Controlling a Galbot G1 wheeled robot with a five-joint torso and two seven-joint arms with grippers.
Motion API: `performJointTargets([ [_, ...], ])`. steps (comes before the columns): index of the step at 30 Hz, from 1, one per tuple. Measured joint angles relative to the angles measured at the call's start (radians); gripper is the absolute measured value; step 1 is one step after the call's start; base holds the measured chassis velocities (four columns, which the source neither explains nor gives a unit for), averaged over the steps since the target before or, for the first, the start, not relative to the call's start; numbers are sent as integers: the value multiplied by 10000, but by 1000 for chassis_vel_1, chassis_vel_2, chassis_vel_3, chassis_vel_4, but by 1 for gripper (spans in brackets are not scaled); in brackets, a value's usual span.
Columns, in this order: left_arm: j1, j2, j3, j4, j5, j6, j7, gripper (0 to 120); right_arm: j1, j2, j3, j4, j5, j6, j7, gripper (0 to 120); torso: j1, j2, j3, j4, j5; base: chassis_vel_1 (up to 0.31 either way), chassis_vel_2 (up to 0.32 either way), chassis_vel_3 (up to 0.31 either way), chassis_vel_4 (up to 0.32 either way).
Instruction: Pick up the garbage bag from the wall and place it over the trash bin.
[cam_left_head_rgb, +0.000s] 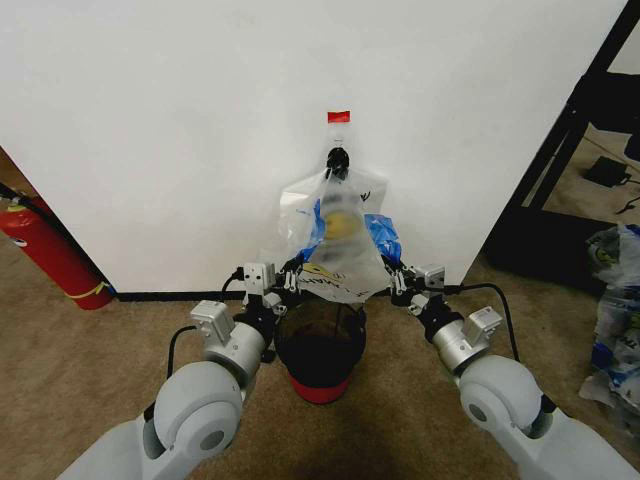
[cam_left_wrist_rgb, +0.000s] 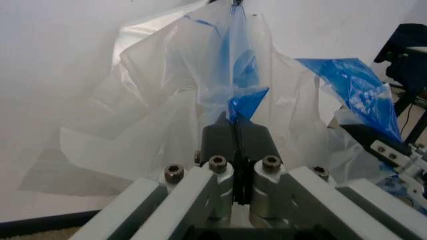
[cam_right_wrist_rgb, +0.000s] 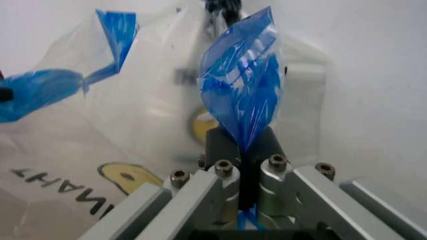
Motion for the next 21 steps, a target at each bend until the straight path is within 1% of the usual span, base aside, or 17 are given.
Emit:
performJointTargets([
  [5,290,-14,-50,-80,86,-2,68,0,-16,-129,60,77,106,-44,33,0,0,0,0,0,1,0,0,0,0],
  [11,722,-93,5,-11,394,-54,188,0,-278,-106,35,69,-12,-58,-6,0,0,0,0,0,0,0,0,0,0],
  [16,458,-119,-63,-75,403,-77,179,0,-149,-132,120,161,62,-46,64,0,1,0,0,-1,0,0,0,0,0],
  [21,19,52,-421,-600,96,-63,142,0,109,-339,412,713,439,-84,307,0,2,0,1,0,0,0,0,0,0],
])
